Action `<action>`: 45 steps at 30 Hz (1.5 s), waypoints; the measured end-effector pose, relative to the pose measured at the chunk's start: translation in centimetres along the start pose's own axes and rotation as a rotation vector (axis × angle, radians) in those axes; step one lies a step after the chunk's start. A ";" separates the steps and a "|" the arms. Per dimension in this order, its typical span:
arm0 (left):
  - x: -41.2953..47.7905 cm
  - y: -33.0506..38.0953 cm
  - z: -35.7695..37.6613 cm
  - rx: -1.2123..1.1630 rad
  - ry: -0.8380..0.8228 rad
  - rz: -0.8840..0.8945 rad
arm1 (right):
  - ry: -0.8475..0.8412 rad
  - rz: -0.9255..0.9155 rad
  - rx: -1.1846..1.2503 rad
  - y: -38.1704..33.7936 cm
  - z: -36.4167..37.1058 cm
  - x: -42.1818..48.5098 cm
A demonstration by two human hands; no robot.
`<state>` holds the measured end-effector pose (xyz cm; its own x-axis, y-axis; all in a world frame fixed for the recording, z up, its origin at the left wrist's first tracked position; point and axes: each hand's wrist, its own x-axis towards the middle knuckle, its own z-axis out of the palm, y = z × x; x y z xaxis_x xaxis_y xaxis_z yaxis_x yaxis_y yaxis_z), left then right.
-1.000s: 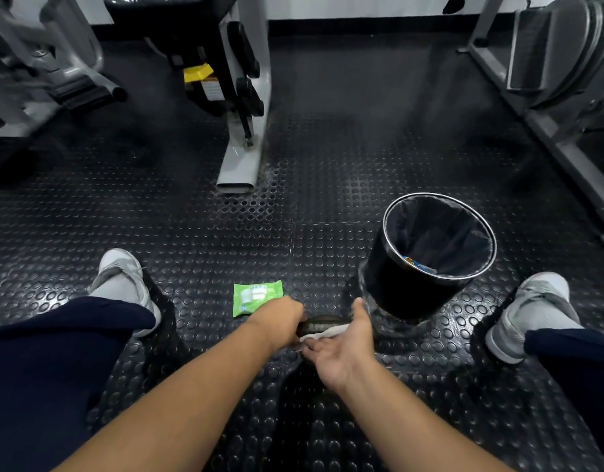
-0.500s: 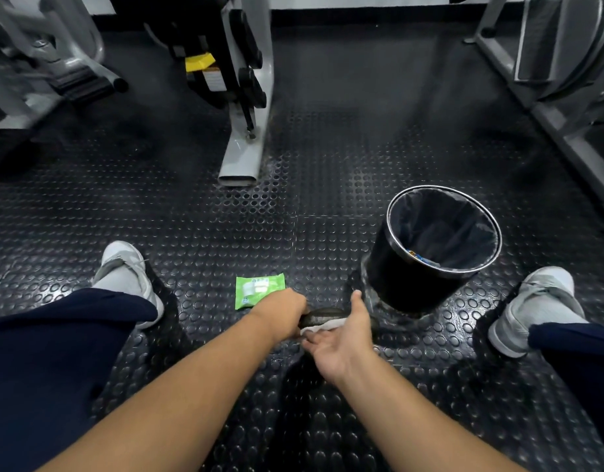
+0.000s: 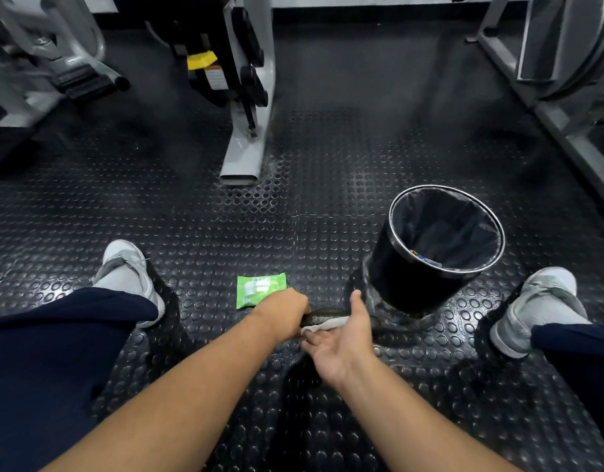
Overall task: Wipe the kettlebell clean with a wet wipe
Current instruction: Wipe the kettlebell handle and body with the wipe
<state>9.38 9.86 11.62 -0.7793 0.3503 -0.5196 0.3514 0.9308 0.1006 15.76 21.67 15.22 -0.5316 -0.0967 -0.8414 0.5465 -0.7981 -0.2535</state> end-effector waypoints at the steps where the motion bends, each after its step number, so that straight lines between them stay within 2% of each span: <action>1: 0.1 -0.1 0.0 -0.005 -0.004 0.000 | 0.020 -0.001 0.011 -0.4 -0.2 0.1; 6: 0.3 -0.2 0.2 -0.051 -0.029 -0.017 | 0.153 -0.094 0.099 -3.8 -1.9 -0.5; 14: 0.2 0.1 -0.1 -0.022 -0.037 -0.020 | 0.069 -0.013 -0.005 -0.5 1.7 -1.1; 18: 0.4 -0.1 0.1 -0.048 -0.049 -0.030 | 0.074 0.036 0.025 -3.0 0.7 -0.8; 22: 0.6 -0.3 0.3 -0.059 -0.057 -0.033 | 0.147 -0.028 0.088 -5.6 -0.1 -2.1; 25: 0.4 -0.1 0.2 -0.049 -0.053 -0.032 | 0.079 0.004 0.013 -3.7 1.5 -1.2; 27: 0.2 0.1 0.1 -0.017 -0.028 -0.023 | 0.146 0.006 -0.067 -1.3 2.4 -0.5; 29: 0.0 0.3 -0.1 0.025 -0.008 -0.014 | 0.191 -0.016 -0.028 -0.1 3.0 0.6; 34: 0.2 0.0 0.2 -0.033 -0.034 -0.028 | 0.070 0.066 0.022 -2.7 0.8 0.4; 38: 0.6 -0.3 0.5 -0.069 -0.050 -0.024 | 0.122 -0.046 0.086 -5.9 -2.1 1.0; 40: 0.5 -0.2 0.4 -0.059 -0.049 -0.024 | 0.095 -0.071 0.079 -5.4 -1.7 0.7; 43: 0.3 -0.1 0.2 -0.022 -0.037 -0.020 | 0.008 -0.016 -0.021 -1.8 0.4 0.8; 45: 0.2 0.1 0.2 0.015 -0.007 -0.014 | 0.017 -0.015 -0.058 0.3 1.7 0.7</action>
<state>9.38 9.96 11.32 -0.7807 0.3367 -0.5264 0.3484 0.9339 0.0806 14.42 20.39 15.35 -0.5297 -0.0746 -0.8449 0.5751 -0.7637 -0.2931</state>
